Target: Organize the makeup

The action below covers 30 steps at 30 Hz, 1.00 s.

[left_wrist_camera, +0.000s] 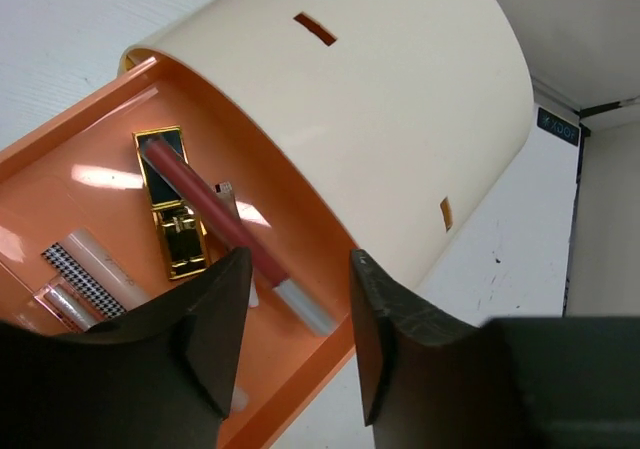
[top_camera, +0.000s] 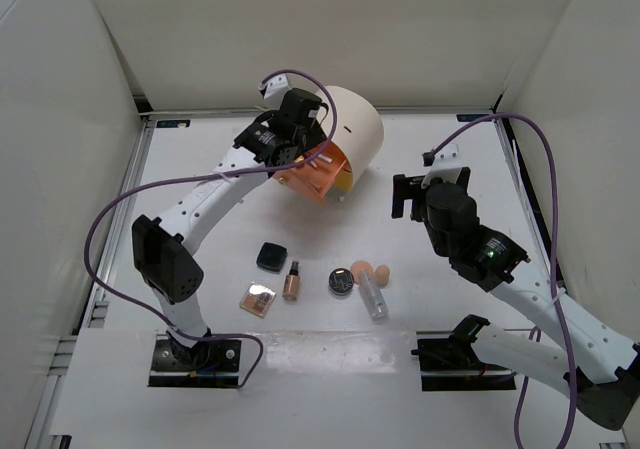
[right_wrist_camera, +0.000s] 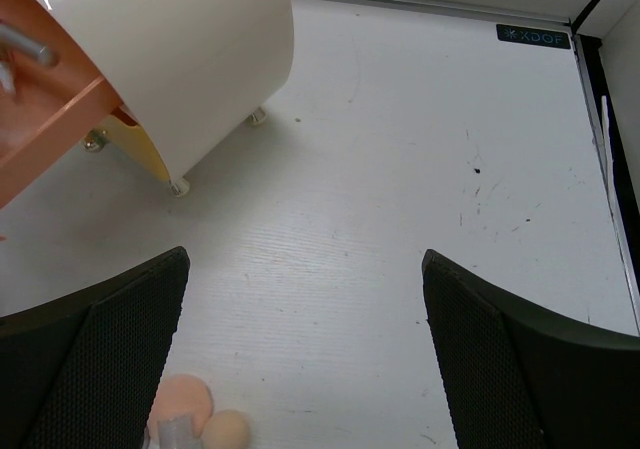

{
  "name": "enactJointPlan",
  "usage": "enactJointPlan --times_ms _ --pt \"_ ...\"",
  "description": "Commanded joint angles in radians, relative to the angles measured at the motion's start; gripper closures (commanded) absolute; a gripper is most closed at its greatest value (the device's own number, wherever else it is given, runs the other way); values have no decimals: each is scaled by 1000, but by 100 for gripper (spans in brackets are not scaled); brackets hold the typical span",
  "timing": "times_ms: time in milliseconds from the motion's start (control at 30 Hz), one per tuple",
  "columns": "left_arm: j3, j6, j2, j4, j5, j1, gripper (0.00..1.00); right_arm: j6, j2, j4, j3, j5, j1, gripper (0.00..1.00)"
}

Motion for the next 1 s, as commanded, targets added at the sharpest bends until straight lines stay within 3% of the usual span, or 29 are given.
enactJointPlan --times_ms 0,200,267,300,433,533,567,733,800,967 --pt "-22 -20 -67 -7 12 -15 43 -13 -3 62 7 31 -6 1" --pt "-22 6 -129 -44 -25 -32 19 -93 67 157 56 61 -19 1" --pt "-40 55 -169 -58 -66 -36 3 -105 126 169 101 13 -42 1" --pt "-59 73 -223 -50 -76 -36 2 -105 162 154 169 -21 -61 1" --pt "-227 192 -386 6 -94 -33 2 -50 414 99 371 -285 -309 1" --pt "-365 283 -524 54 -70 -36 2 -68 558 93 533 -576 -459 1" --pt "-399 317 -558 63 -50 -33 2 -111 589 93 572 -771 -490 1" --pt "-651 441 -687 115 88 -30 2 -112 867 65 877 -1292 -686 1" --pt "-724 499 -696 140 143 -30 2 -111 971 41 990 -1581 -717 1" --pt "-824 539 -680 192 213 -27 4 -26 1251 62 1280 -1822 -736 1"
